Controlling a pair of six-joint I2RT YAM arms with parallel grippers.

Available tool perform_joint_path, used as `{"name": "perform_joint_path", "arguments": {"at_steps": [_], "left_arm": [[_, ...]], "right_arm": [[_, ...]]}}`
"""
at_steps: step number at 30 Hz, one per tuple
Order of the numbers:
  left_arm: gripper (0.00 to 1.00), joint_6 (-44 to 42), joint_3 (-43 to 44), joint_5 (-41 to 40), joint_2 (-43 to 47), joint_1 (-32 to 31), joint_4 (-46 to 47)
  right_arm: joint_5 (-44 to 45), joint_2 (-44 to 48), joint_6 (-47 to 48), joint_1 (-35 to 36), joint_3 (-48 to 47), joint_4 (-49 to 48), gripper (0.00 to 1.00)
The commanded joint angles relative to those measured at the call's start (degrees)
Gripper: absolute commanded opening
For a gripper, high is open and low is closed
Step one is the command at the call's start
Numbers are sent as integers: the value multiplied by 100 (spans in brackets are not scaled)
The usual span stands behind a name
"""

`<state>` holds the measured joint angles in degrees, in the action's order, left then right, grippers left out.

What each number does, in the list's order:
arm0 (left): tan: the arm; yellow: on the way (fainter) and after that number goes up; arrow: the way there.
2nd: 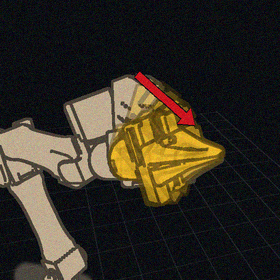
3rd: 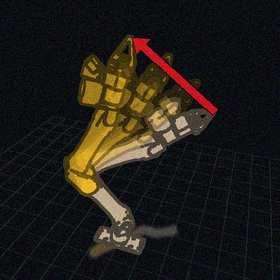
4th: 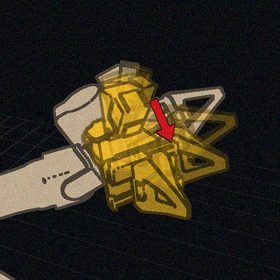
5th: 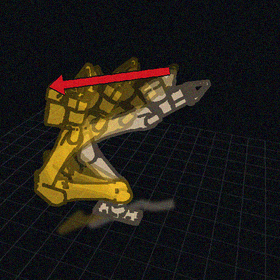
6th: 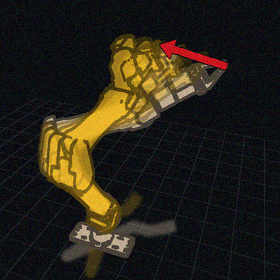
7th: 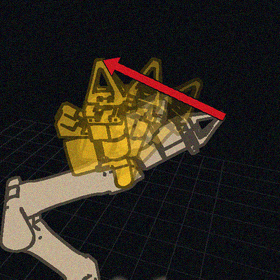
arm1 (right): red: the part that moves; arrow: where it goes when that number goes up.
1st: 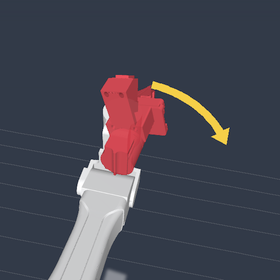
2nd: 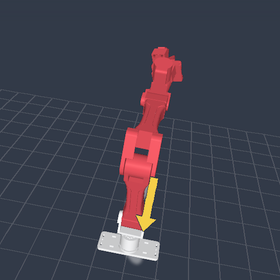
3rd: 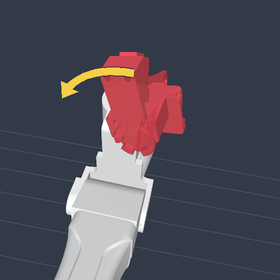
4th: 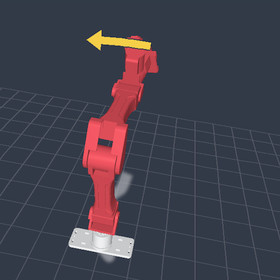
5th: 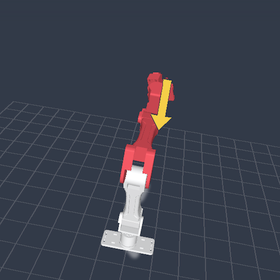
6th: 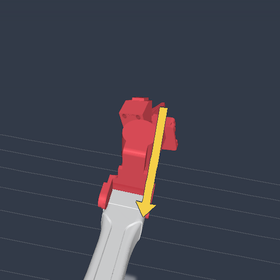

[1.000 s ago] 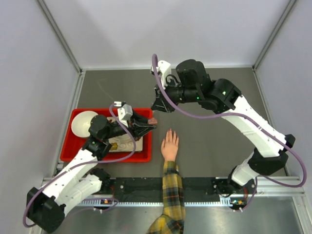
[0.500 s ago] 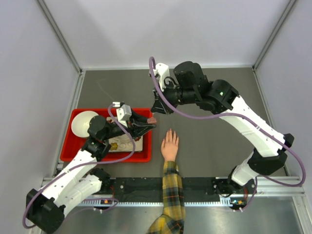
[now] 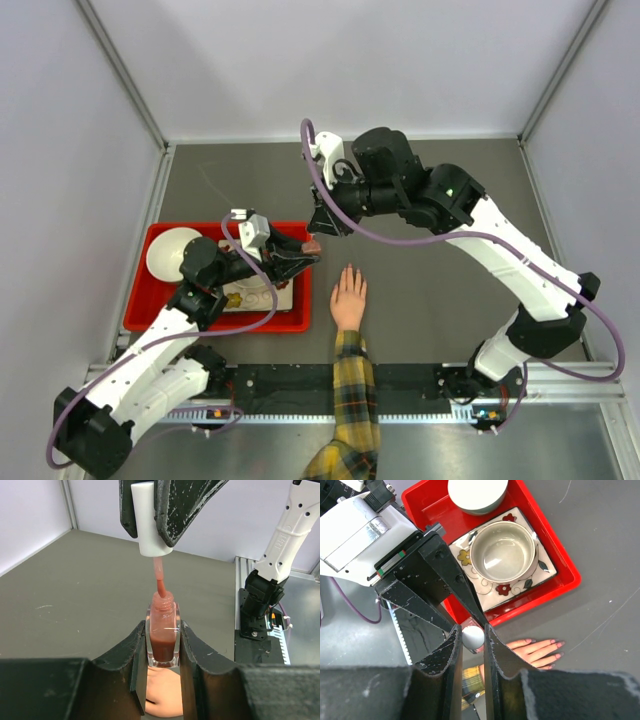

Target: Paint the nails

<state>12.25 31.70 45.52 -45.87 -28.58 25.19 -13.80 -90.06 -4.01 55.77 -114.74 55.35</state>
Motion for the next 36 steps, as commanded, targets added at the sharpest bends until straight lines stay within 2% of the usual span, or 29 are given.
{"name": "perform_joint_path", "arguments": {"at_steps": [1,18,36], "left_arm": [[0,-39,11,-8,113,1,223],[0,-47,3,-60,139,-7,214],[0,-56,-33,-245,359,-7,127]], "right_arm": [[18,15,76,101,57,-112,0],[27,76,93,197,127,-121,0],[931,77,208,496,435,-174,0]]}}
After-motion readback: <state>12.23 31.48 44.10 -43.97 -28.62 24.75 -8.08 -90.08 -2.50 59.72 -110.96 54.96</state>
